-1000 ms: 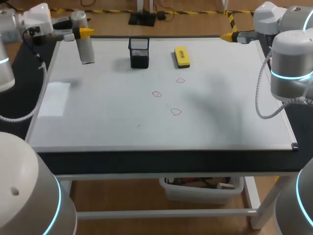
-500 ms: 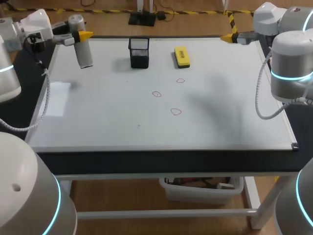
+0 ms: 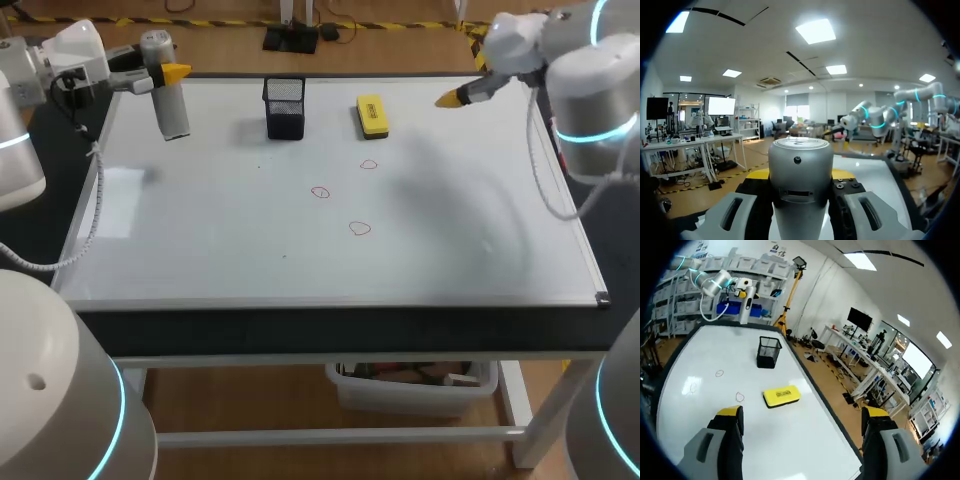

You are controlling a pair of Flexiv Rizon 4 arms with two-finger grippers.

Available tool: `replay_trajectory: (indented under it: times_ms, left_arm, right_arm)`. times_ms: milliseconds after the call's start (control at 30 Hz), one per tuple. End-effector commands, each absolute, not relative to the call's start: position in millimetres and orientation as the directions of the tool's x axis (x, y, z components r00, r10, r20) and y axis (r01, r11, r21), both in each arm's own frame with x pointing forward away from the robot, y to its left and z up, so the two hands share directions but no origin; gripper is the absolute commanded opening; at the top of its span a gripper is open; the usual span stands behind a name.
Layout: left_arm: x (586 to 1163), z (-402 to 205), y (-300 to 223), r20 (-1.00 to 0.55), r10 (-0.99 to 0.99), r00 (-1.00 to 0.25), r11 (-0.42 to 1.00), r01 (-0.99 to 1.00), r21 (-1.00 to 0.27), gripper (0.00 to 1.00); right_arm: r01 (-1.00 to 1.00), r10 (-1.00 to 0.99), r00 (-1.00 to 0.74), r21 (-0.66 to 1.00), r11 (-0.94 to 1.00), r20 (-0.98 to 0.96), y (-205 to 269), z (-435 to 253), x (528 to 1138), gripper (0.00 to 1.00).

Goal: Pick up the inspection probe, press it on each red-marked spot on the whiteboard one by one, put down the probe, pick up the eraser, and wipe off all the red marks.

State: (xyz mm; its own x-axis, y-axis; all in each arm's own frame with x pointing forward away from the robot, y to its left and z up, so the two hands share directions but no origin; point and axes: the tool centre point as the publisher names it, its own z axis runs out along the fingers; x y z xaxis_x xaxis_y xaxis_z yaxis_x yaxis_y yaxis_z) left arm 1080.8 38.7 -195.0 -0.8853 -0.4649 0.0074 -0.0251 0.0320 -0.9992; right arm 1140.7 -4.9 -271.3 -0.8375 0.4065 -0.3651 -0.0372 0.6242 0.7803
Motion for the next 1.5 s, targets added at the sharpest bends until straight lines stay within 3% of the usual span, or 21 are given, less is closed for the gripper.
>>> replay_trajectory:
  times_ms: [33, 467, 1200, 1500]
  left_arm:
    - [1080.7, -195.1, 38.5, 0.005, -0.466, -0.885, 0.029, -0.022, -0.999, 0.0]
    - [1080.7, -195.1, 38.5, 0.005, -0.466, -0.885, 0.029, -0.022, -0.999, 0.0]
    - [1080.7, -195.1, 38.5, 0.005, -0.466, -0.885, 0.029, -0.022, -0.999, 0.0]
    - [1080.7, -195.1, 38.5, 0.005, -0.466, -0.885, 0.029, -0.022, -0.999, 0.0]
  right_arm:
    - [-0.377, -0.242, -0.918, 0.504, 0.777, -0.313, 15.1, -284.6, 1171.0, 1.0]
    - [-0.718, -0.679, -0.696, 0.257, 0.647, -0.233, 54.6, -310.6, 1181.7, 1.0]
    - [-0.685, -0.64, -0.728, 0.267, 0.677, -0.245, 58.1, -314.7, 1177.9, 1.0]
    - [-0.877, -0.872, -0.453, 0.269, 0.398, -0.187, 84.2, -344.5, 1189.7, 1.0]
